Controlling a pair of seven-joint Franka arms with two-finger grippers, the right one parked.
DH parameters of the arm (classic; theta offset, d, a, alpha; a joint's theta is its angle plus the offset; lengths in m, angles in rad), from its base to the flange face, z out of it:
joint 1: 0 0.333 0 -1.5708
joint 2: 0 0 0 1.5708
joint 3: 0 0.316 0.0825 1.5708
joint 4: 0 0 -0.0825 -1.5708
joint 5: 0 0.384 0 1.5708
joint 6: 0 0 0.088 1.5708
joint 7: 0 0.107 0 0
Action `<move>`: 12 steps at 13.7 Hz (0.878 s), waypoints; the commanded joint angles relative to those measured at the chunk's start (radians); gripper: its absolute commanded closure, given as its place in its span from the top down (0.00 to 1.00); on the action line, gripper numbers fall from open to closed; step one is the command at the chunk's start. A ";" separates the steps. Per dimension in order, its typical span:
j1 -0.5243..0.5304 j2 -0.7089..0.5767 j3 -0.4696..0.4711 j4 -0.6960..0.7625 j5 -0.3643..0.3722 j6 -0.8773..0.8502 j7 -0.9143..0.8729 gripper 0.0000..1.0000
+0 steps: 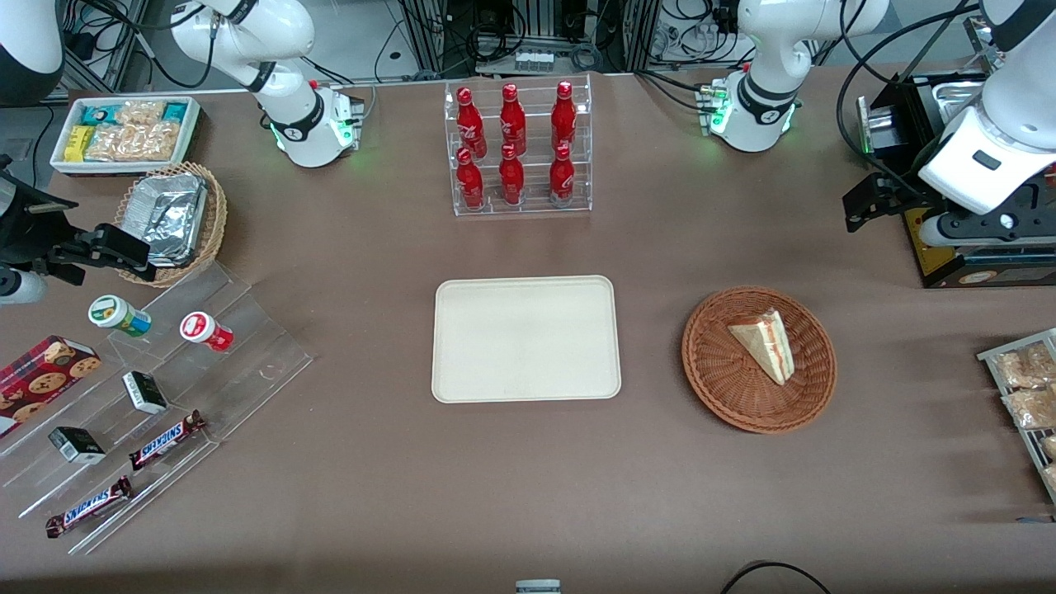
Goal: Place sandwich from basket to tray
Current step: 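Move the left gripper over the wrapped sandwich in the wicker basket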
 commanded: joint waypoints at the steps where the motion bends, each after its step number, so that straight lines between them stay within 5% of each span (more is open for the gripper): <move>1: -0.012 0.000 0.012 0.003 -0.012 0.011 -0.005 1.00; 12: -0.012 0.000 0.081 -0.211 -0.013 0.199 -0.052 1.00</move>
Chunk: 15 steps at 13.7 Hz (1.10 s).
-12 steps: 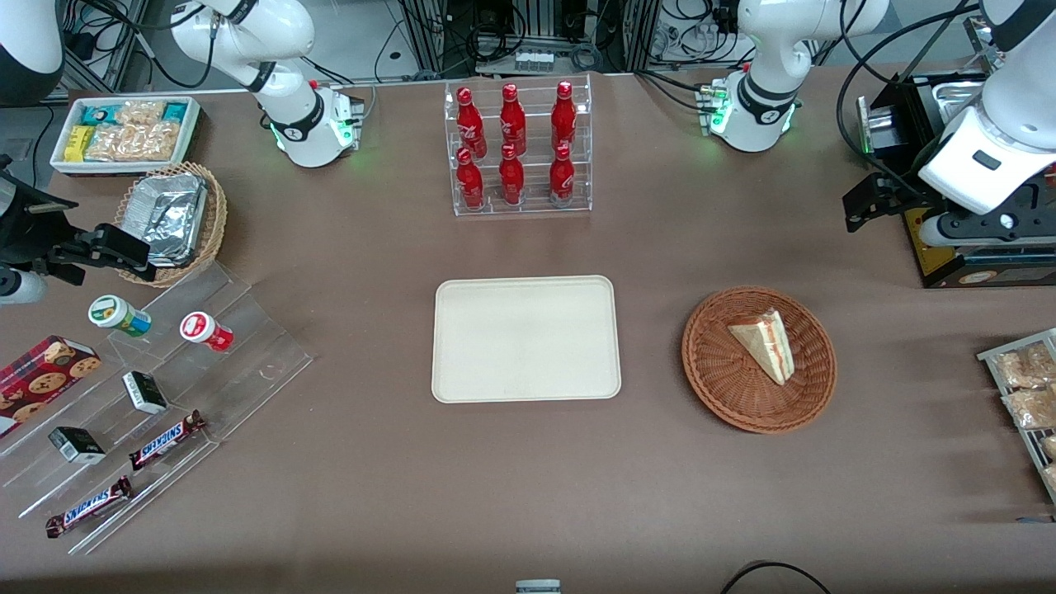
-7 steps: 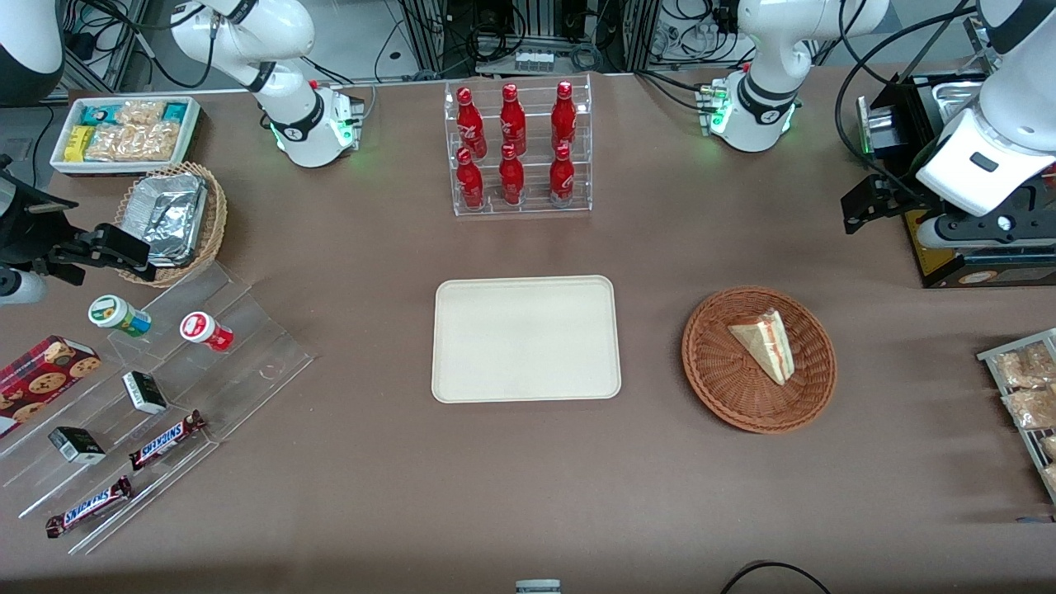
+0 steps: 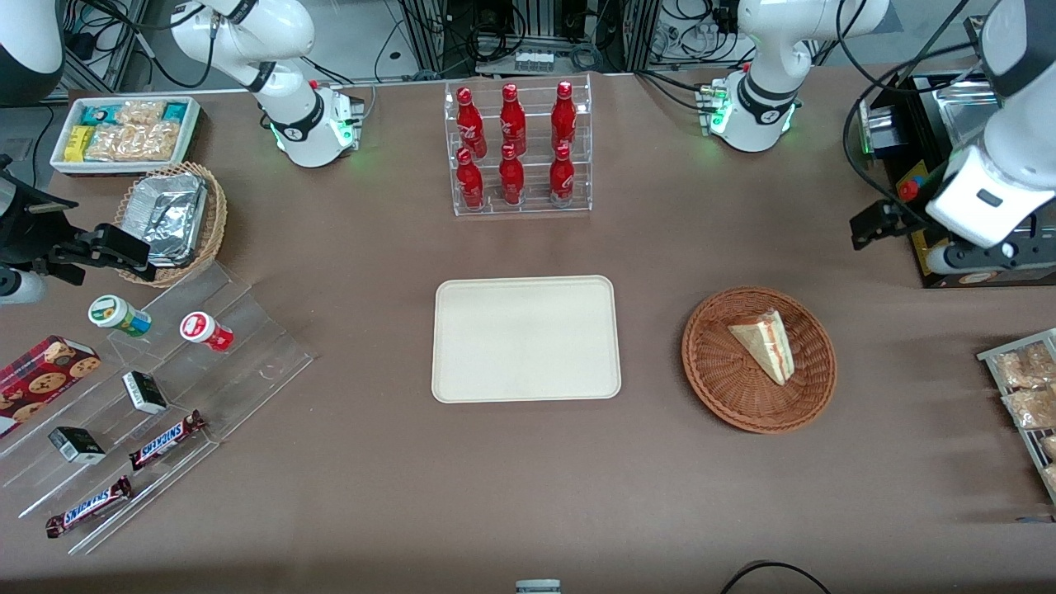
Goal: Place sandwich from basket to tray
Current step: 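Move the left gripper over the wrapped sandwich in the wicker basket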
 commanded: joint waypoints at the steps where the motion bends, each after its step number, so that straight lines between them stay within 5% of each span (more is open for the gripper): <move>1: -0.014 -0.012 0.009 -0.120 -0.013 0.137 -0.102 1.00; 8: -0.018 0.030 -0.014 -0.312 -0.014 0.444 -0.381 1.00; 15: -0.018 0.178 -0.067 -0.317 -0.004 0.505 -0.534 1.00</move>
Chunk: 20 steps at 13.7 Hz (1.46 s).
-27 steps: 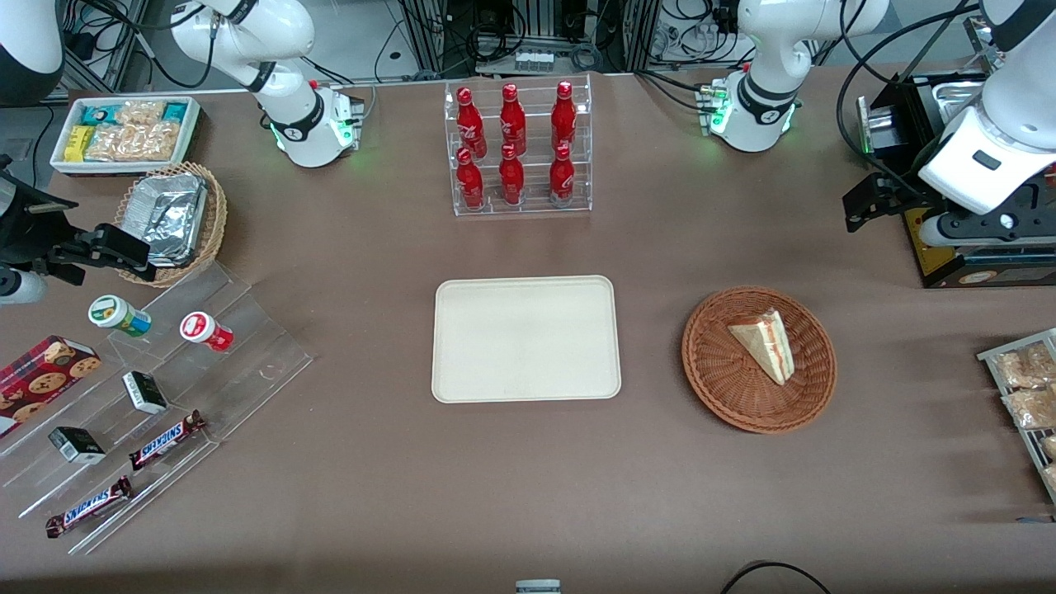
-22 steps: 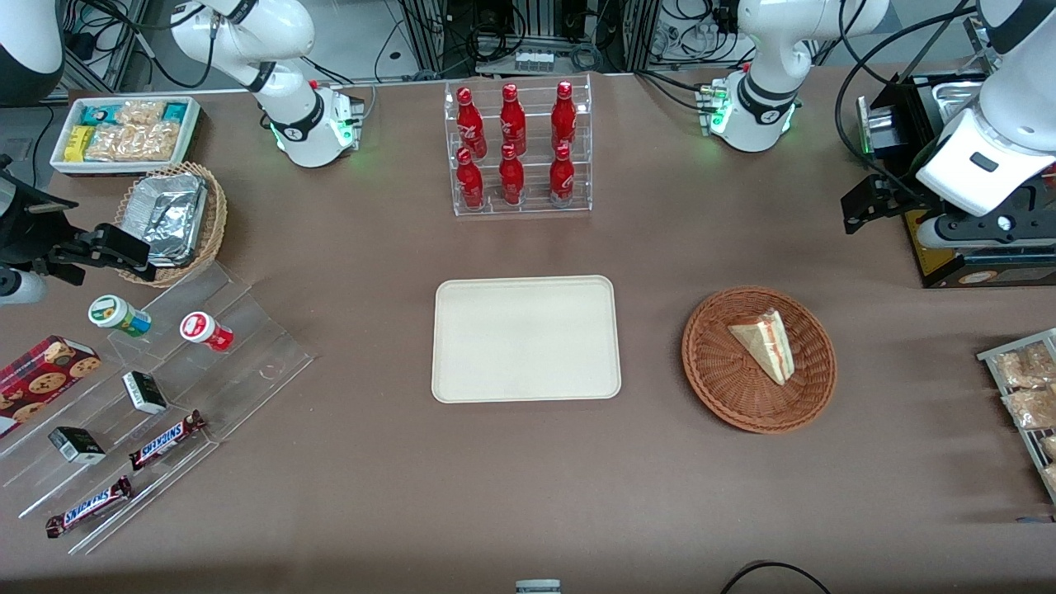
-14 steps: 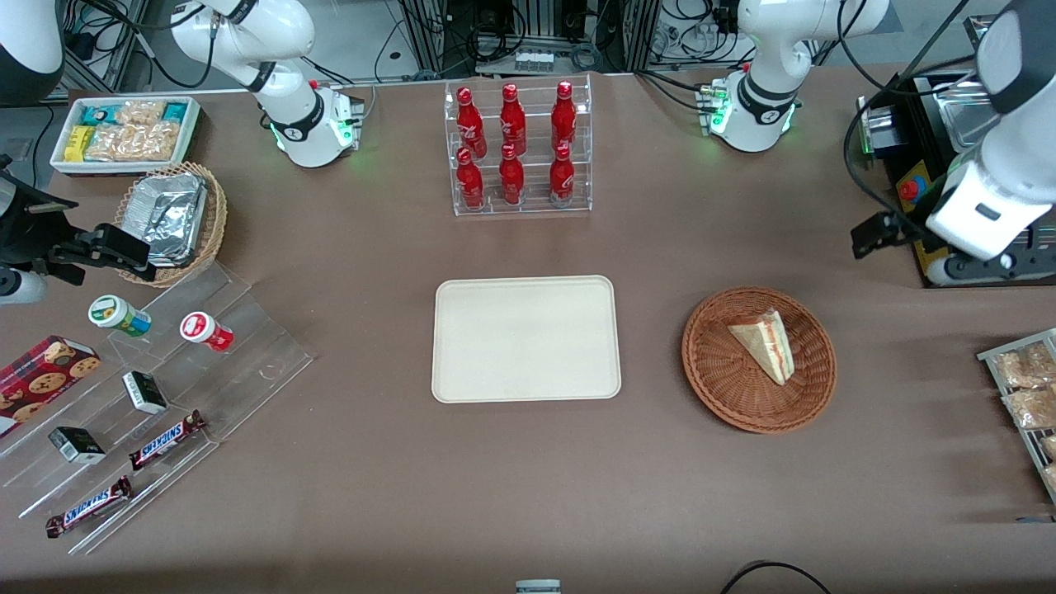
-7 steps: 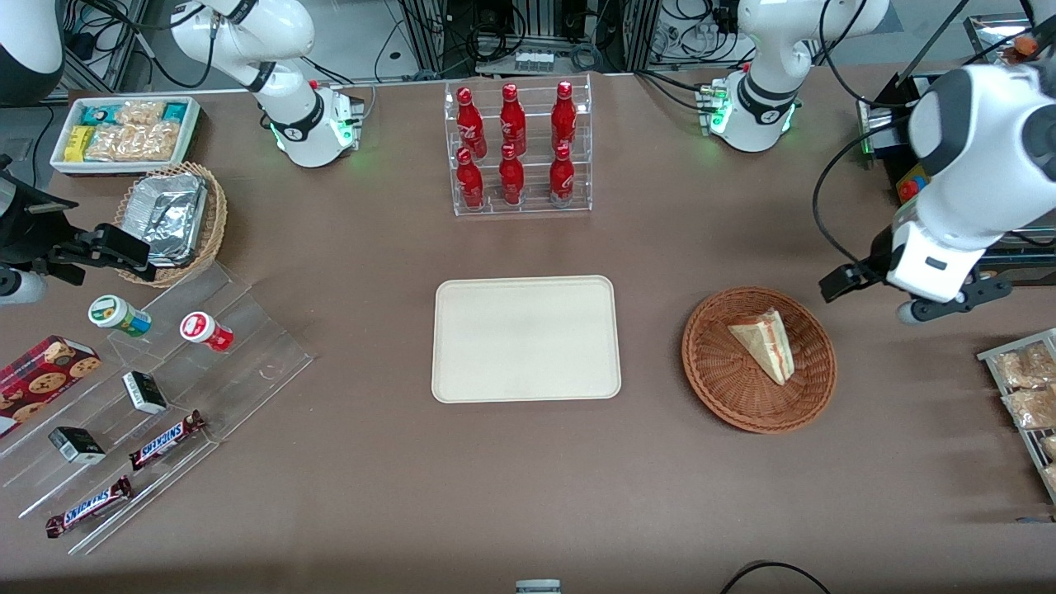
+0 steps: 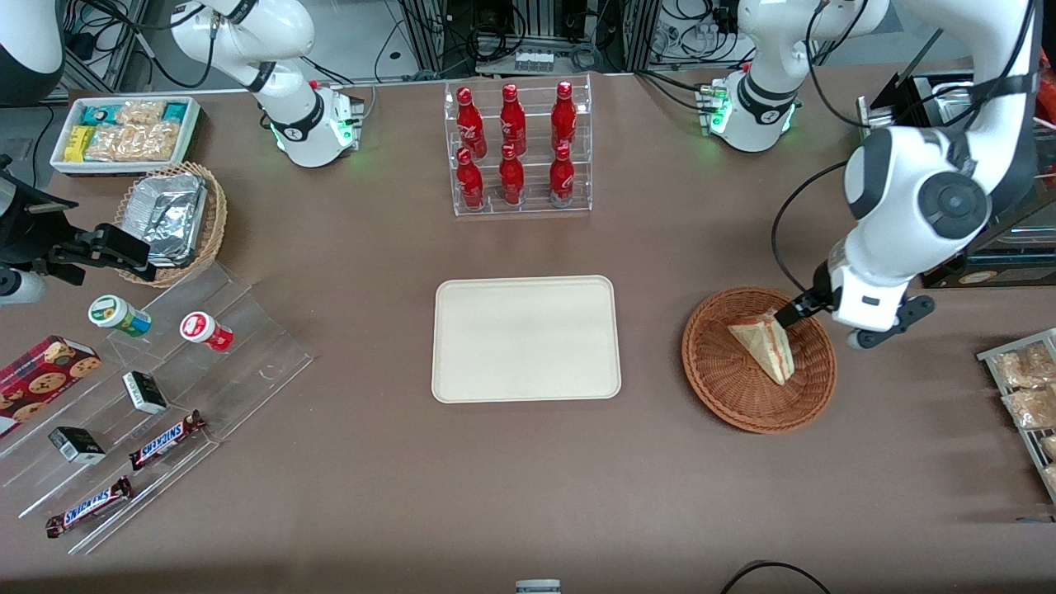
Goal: Place sandwich from basket to tray
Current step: 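Lower the left gripper and close it on the sandwich's crust edge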
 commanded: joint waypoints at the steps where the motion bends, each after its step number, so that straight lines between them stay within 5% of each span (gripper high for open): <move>1: -0.007 0.061 0.001 0.002 0.001 0.048 -0.021 1.00; 15: -0.005 0.186 0.003 -0.121 0.003 0.272 -0.066 0.98; 17: -0.005 0.186 0.003 -0.126 0.003 0.272 -0.066 0.72; 20: -0.005 0.184 0.003 -0.132 0.004 0.269 -0.064 0.06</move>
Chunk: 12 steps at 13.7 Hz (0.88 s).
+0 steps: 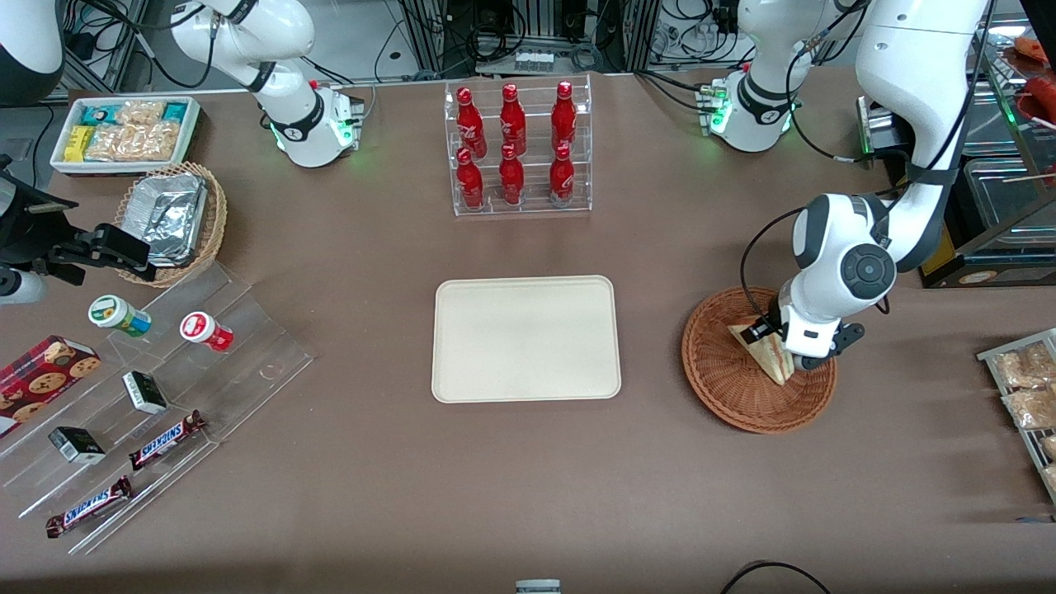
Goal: Place sandwich from basket to tray
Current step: 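Lower the left gripper and close it on the sandwich's crust edge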
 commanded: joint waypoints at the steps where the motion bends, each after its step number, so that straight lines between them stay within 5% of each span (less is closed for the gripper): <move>1: -0.005 -0.009 0.003 -0.014 0.004 0.019 -0.015 0.00; 5: -0.005 -0.035 0.005 0.002 0.010 -0.026 0.007 0.00; 8: -0.002 -0.067 0.003 0.056 0.080 -0.157 0.057 0.00; 12: -0.002 -0.115 -0.001 0.088 0.121 -0.262 0.240 0.00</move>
